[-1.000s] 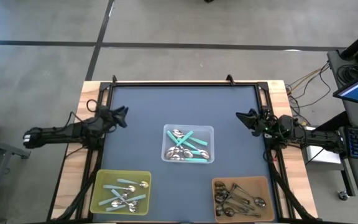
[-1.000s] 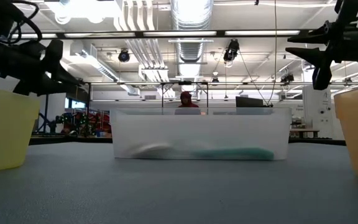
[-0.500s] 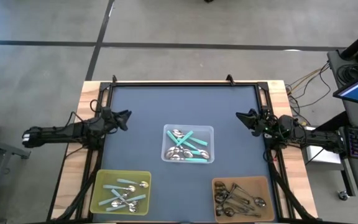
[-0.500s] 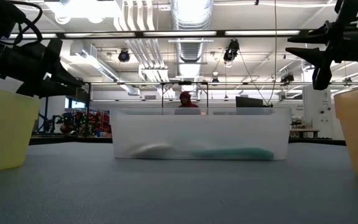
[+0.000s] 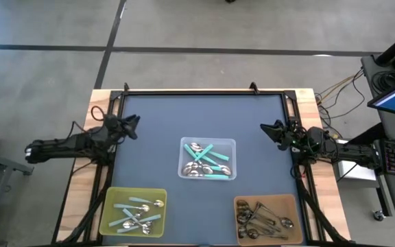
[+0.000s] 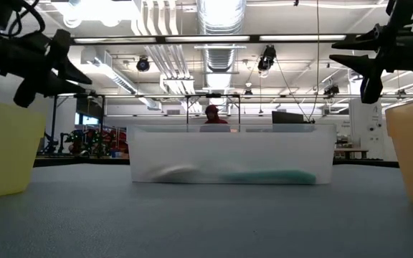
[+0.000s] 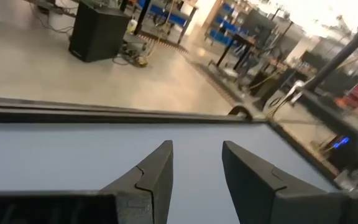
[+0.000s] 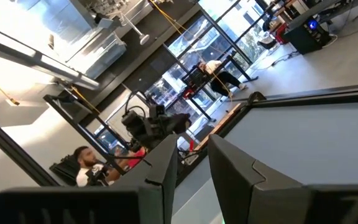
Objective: Sort silverware by color (type)
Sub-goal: Return to Home Position
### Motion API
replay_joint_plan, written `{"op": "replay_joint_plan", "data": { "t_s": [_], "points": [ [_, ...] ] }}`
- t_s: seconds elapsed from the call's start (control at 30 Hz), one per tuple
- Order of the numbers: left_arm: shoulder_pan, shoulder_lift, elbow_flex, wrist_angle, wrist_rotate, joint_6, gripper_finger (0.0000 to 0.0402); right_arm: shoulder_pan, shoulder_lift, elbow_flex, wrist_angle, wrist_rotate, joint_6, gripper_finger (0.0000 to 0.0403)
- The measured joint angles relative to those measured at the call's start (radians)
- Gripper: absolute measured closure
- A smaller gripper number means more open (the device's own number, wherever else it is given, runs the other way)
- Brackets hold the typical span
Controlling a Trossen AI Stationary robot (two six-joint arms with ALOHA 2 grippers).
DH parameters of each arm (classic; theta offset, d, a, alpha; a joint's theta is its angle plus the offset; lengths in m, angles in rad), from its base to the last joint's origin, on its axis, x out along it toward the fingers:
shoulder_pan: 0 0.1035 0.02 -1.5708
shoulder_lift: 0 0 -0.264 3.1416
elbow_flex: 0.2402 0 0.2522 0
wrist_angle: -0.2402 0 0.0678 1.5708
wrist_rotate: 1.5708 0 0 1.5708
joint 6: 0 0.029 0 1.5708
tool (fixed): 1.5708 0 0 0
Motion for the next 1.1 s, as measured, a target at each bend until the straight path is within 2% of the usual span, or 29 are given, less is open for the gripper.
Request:
{"op": "replay_joint_plan", "data": {
  "t_s": [0.1, 0.4, 0.97, 1.1],
  "points": [
    [0.0, -0.014, 0.032, -0.087, -0.001, -0.003, 0.0284, 0.0, 0.0, 0.0, 0.0, 0.0, 0.0, 0.0321],
    [-0.001, -0.11, 0.047, -0.151, 0.013, 0.024, 0.0312, 0.0, 0.0, 0.0, 0.0, 0.0, 0.0, 0.0321],
    [-0.001, -0.101, 0.047, -0.157, 0.017, 0.03, 0.0313, 0.0, 0.0, 0.0, 0.0, 0.0, 0.0, 0.0321],
    [0.0, -0.11, 0.013, -0.156, -0.001, -0.022, 0.0313, 0.0, 0.0, 0.0, 0.0, 0.0, 0.0, 0.0321]
  ]
}}
